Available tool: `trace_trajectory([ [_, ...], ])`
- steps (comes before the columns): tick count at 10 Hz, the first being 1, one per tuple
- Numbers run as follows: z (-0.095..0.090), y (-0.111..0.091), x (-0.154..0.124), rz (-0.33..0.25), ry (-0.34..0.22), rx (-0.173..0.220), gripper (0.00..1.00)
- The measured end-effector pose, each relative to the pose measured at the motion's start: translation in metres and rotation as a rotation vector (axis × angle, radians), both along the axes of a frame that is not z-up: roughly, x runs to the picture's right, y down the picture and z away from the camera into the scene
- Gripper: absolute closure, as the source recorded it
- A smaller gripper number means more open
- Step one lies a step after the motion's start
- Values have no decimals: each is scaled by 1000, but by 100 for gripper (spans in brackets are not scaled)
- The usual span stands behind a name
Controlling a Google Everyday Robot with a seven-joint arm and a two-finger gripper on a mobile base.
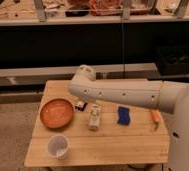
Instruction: Pick up the ceramic bowl
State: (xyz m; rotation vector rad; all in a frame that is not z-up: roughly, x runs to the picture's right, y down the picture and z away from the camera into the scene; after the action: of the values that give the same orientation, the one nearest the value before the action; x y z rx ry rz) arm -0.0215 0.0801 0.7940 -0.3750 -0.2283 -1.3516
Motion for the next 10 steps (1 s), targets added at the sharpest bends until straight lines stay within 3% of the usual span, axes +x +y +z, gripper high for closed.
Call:
trace_trajectory([
  [10, 49, 24, -17, -71, -100, -35, 20],
])
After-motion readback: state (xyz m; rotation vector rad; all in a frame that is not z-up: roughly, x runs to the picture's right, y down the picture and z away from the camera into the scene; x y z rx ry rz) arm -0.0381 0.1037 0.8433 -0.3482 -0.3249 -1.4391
